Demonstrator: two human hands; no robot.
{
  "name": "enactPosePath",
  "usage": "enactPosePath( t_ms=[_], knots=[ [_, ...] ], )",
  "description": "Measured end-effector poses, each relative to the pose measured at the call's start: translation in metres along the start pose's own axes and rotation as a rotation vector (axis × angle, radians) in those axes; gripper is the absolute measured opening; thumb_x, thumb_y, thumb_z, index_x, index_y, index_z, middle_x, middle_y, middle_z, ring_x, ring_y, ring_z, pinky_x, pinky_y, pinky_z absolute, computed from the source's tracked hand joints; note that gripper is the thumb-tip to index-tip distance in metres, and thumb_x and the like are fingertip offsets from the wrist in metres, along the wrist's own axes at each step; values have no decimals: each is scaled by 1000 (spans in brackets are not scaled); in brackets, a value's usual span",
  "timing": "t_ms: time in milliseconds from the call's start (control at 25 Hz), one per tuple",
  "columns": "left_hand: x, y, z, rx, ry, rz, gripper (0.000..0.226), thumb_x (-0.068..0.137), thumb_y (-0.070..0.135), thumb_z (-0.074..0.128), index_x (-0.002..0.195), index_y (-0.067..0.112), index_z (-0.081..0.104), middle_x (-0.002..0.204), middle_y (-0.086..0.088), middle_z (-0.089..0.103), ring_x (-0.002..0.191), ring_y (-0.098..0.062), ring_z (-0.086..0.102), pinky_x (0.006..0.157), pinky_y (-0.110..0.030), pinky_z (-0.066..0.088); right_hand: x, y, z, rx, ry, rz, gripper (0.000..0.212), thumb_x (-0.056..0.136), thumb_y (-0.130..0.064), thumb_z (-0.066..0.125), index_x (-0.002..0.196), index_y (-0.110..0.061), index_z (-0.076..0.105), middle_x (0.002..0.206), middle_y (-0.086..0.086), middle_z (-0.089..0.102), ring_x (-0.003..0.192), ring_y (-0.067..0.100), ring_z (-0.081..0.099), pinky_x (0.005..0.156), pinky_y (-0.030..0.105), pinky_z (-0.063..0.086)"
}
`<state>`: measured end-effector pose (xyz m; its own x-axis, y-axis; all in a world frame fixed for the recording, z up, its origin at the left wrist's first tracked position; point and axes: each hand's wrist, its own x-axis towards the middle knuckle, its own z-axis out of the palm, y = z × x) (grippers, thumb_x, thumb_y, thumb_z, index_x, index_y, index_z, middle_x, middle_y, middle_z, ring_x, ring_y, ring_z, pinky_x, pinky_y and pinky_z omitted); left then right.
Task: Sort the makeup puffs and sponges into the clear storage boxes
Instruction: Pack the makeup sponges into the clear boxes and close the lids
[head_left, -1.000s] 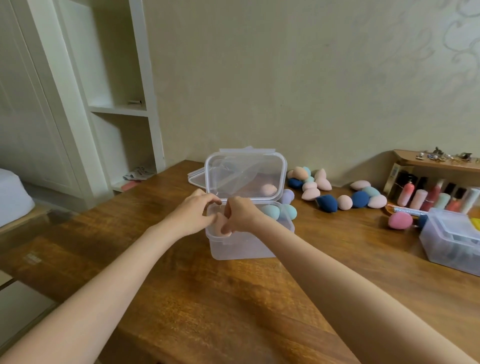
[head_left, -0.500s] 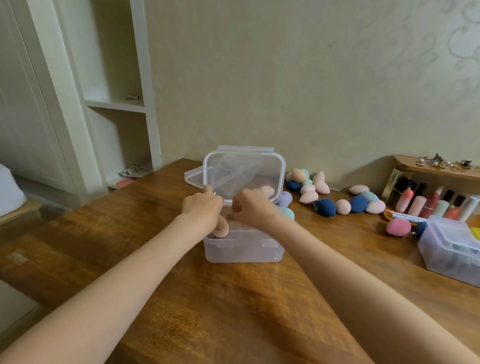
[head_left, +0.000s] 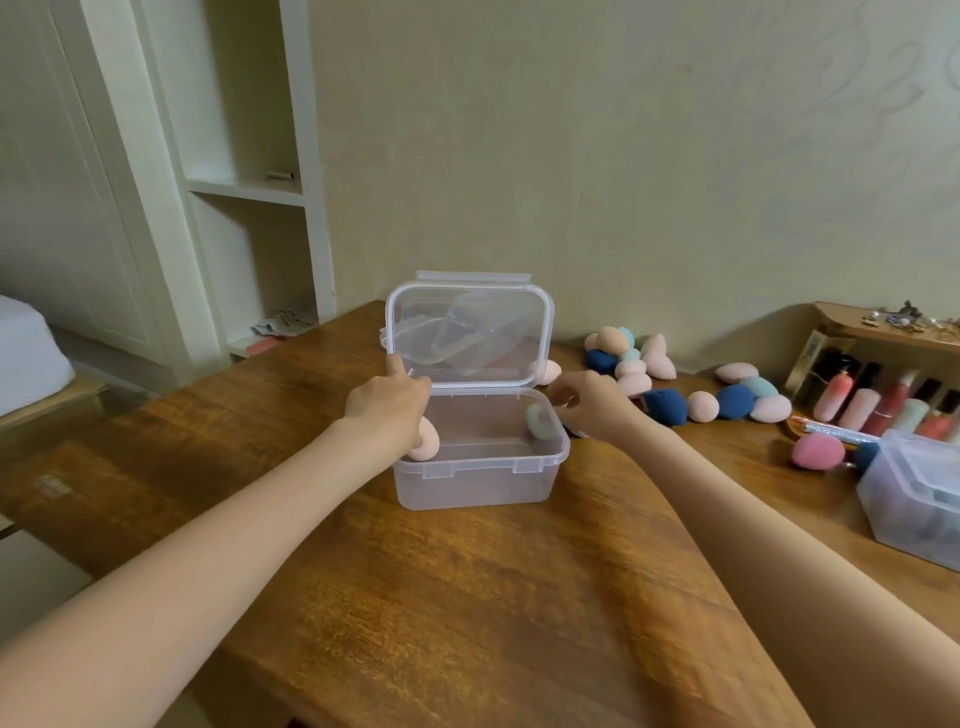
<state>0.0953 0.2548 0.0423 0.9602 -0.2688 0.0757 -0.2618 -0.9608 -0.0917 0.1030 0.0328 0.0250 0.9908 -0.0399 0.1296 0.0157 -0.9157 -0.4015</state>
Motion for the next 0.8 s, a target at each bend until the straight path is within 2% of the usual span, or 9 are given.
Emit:
enactPosePath(
  t_ms=[120,240,320,400,480,560,680,720,800],
  knots=[
    [-1,-4,1,-17,-4,2,40,85,19,65,118,10,44,129,-18,35,98,-31,58,67,-26,42,4,1,12,7,-16,43,37,85,-22,65,119,-12,56,119,8,54,89,14,52,72,20,43],
    [-1,-4,1,-25,3,25,42,84,18,66,119,11,43,128,-18,36,99,-30,58,67,-26,43,4,6,3,342,177,96,41,81,-19,71,115,-10,50,115,8,58,97,20,57,82,32,51],
    [-1,-2,0,-34,4,34,43,84,19,66,120,12,43,128,-17,36,100,-30,58,69,-26,43,1,8,-16,607,342,104,44,81,-17,71,116,-10,46,112,9,57,90,21,58,76,35,54],
    [-1,3,-1,-33,10,45,44,84,18,67,120,12,43,128,-16,37,101,-30,58,69,-25,44,-1,12,-34,722,409,130,47,82,-16,68,121,-12,42,112,11,56,86,24,60,71,33,54],
    [2,11,-2,-28,-2,56,45,84,19,67,120,12,43,128,-16,38,102,-30,57,70,-25,44,-7,20,-42,544,319,221,41,82,-14,65,115,-13,41,112,16,57,89,30,61,72,37,54],
    [7,18,-3,-10,-23,54,47,84,21,67,122,12,42,127,-17,38,103,-29,57,71,-25,45,-14,33,-34,247,81,358,35,84,-15,63,110,-10,40,104,18,59,82,27,60,68,35,54],
    [17,28,-6,105,-62,37,53,85,23,67,129,12,40,126,-17,39,103,-27,56,70,-25,43,-18,50,-26,102,-207,426,47,86,-23,64,126,-10,45,110,12,57,86,21,59,62,25,50],
    [21,32,-7,149,-70,32,55,85,23,67,131,12,39,127,-17,39,102,-26,56,69,-25,42,-16,53,-29,147,-210,395,47,85,-29,65,125,-12,47,113,10,55,89,19,57,61,23,48],
    [27,39,-8,189,-77,32,58,86,23,65,135,11,36,131,-19,37,103,-25,56,68,-25,40,-2,57,-40,254,-81,322,36,85,-36,63,113,-15,55,111,10,55,89,18,55,63,23,45]
  ],
)
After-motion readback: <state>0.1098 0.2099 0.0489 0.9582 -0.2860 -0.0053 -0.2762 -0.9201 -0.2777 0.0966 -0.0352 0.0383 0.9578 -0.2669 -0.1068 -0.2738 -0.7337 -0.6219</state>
